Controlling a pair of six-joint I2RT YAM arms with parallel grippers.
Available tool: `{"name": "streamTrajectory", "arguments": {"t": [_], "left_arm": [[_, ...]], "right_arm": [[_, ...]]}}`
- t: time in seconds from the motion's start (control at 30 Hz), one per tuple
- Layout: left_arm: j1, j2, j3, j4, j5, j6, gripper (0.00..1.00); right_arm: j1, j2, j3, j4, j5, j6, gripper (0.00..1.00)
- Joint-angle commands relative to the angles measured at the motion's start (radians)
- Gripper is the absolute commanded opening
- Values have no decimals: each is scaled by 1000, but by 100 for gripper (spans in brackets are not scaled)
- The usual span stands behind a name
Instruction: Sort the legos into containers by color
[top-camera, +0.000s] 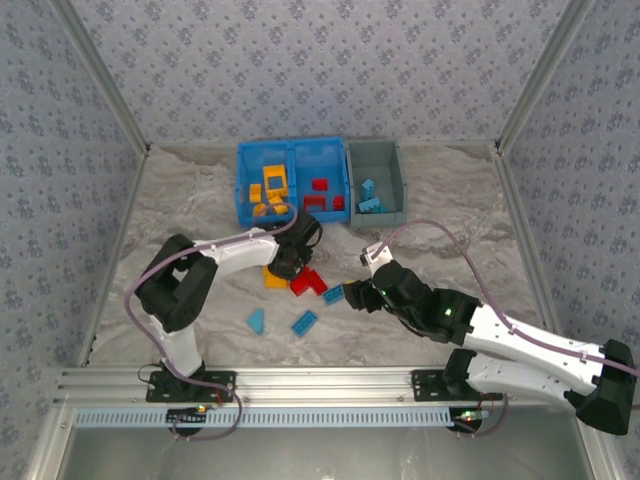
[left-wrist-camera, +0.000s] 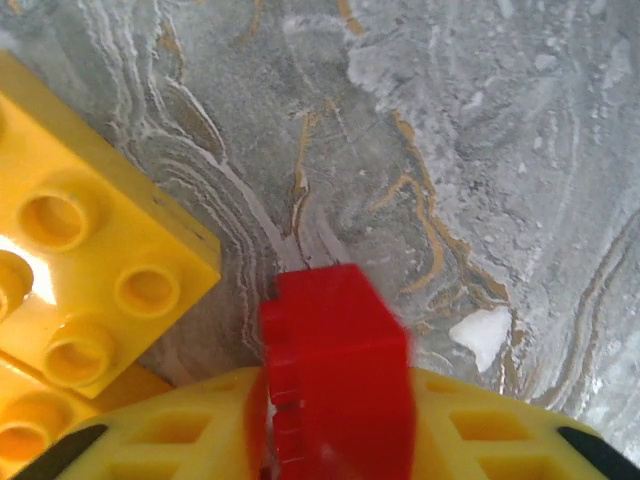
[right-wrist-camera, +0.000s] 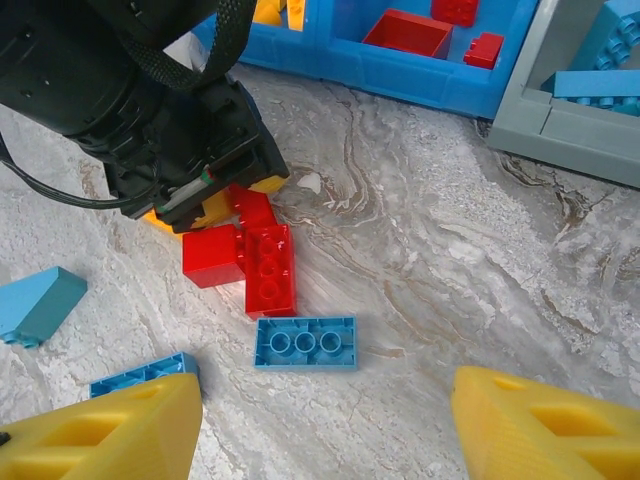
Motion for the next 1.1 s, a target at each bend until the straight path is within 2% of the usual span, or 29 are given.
{"name": "streamTrajectory", "arguments": {"t": [0.0, 0.13, 0.23, 0.37, 0.43, 0.63, 0.77, 0.87, 1.07], "left_arm": [[2, 13, 14, 18, 7, 1, 30], [-4, -19, 36, -4, -22, 33, 16], [-24, -72, 100, -71, -96, 102, 12], [-55, -98, 261, -185, -208, 271, 10], [-58, -82, 331, -216, -226, 359, 10], [-6, 75, 574, -220, -157, 616, 12], [36, 231, 768, -224, -144, 794, 13], [76, 356, 917, -236, -70, 864, 14], [123, 549, 1159, -271, -4, 964, 16]], "right_arm": [[5, -15, 29, -17, 31, 16, 69], [4, -18, 34, -21, 41, 18, 68], [2, -26, 55, -41, 72, 20, 67], [-23, -43, 93, -37, 141, 15, 67], [-54, -38, 99, 5, 150, 5, 69], [-205, 53, 159, 99, 37, 8, 70], [-237, 110, 206, 125, 5, -4, 70], [-250, 137, 227, 132, -9, -7, 70], [-270, 169, 233, 164, -34, 14, 70]]}}
